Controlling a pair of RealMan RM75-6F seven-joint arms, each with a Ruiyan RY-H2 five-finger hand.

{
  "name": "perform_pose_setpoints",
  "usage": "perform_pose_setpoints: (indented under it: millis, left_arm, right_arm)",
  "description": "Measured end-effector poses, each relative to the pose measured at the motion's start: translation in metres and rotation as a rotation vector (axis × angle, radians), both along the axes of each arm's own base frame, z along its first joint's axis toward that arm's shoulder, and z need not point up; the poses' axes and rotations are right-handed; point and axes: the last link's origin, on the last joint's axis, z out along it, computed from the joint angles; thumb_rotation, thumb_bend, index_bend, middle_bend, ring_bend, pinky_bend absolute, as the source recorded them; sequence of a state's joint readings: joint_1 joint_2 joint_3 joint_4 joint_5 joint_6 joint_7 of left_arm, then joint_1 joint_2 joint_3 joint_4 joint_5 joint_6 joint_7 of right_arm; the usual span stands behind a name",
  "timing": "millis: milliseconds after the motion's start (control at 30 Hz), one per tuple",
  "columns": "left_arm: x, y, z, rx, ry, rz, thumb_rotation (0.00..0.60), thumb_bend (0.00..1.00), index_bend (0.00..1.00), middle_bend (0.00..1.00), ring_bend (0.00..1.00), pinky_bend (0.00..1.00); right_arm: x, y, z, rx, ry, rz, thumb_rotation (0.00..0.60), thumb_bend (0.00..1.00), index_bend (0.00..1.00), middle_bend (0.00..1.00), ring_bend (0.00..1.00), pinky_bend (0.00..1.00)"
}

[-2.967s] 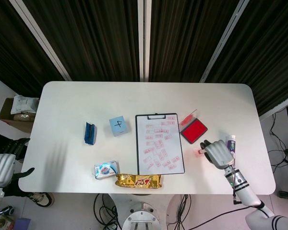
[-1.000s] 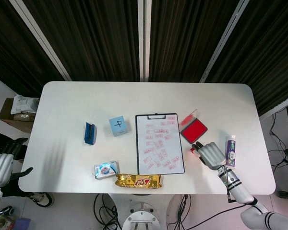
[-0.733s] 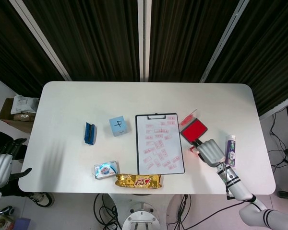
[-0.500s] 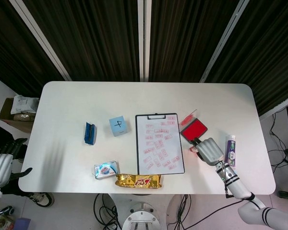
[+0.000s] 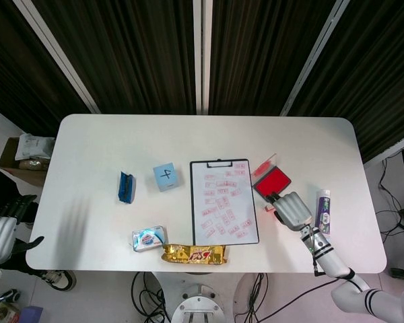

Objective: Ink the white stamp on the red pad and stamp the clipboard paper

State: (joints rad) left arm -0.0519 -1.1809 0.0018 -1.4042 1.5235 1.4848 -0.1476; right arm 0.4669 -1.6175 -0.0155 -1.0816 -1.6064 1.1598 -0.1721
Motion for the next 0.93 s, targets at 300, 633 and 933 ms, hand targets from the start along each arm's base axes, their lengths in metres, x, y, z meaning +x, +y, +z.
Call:
perform_pose_setpoints:
  millis: [300,633,933]
  left_arm:
    - [0.001,0.000,0.000,0.002,-0.003,-0.004,0.600,0.00,0.14,0.16,0.16,0.30]
    - [0.004,0.001,0.004,0.022,-0.005,-0.020,0.600,0.00,0.14,0.16,0.16,0.29]
    - [0.013,0.005,0.008,0.055,0.036,-0.068,0.600,0.00,0.14,0.16,0.16,0.25]
  right_arm:
    - [0.006,0.004,0.016,-0.054,-0.045,0.037,0.600,0.30,0.30,0.34,0.83,1.00]
    - [-0.016,0.050,0.116,-0.373,-0.154,0.046,0.600,0.25,0.00,0.04,0.02,0.09]
    - [-0.060,0.097,0.170,-0.463,-0.114,-0.404,0.600,0.22,0.00,0.00,0.00,0.00]
